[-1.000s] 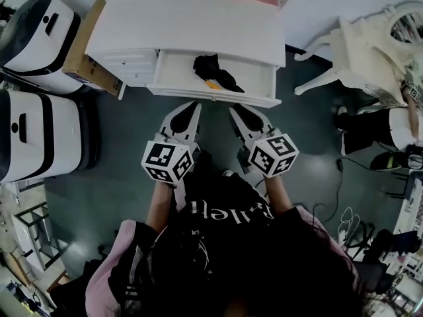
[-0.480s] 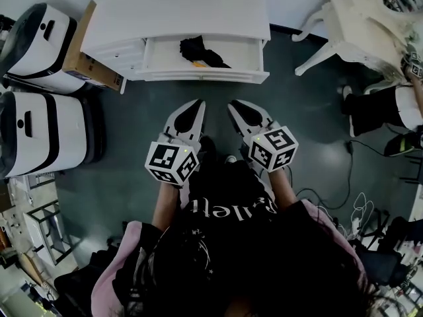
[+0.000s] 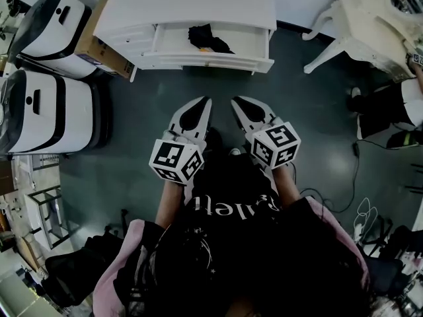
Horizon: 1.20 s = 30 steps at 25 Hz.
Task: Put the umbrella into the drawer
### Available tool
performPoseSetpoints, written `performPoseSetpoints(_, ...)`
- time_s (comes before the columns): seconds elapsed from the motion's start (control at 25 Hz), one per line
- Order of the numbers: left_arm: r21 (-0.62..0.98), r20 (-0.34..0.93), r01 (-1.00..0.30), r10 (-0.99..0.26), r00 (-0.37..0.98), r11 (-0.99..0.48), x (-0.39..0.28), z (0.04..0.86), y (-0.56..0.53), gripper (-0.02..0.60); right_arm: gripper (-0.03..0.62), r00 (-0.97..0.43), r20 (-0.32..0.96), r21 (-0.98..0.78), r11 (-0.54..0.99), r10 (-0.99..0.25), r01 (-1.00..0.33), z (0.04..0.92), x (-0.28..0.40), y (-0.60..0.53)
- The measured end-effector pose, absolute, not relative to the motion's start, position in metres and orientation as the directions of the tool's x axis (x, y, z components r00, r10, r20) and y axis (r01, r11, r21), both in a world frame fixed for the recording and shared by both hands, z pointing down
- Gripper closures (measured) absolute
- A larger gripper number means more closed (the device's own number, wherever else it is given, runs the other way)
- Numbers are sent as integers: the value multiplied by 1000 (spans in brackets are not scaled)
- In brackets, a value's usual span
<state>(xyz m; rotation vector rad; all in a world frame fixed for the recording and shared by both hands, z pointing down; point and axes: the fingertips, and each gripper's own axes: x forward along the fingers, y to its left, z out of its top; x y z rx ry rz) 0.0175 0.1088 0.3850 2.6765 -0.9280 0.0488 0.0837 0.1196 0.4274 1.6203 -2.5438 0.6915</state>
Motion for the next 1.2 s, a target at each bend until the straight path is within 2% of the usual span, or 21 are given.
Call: performPoseSetpoints(1.2,265,116,-583,-574,810,-768,28,383,154,565,542,-438,306,-301,351,-845,-887,429,87,168)
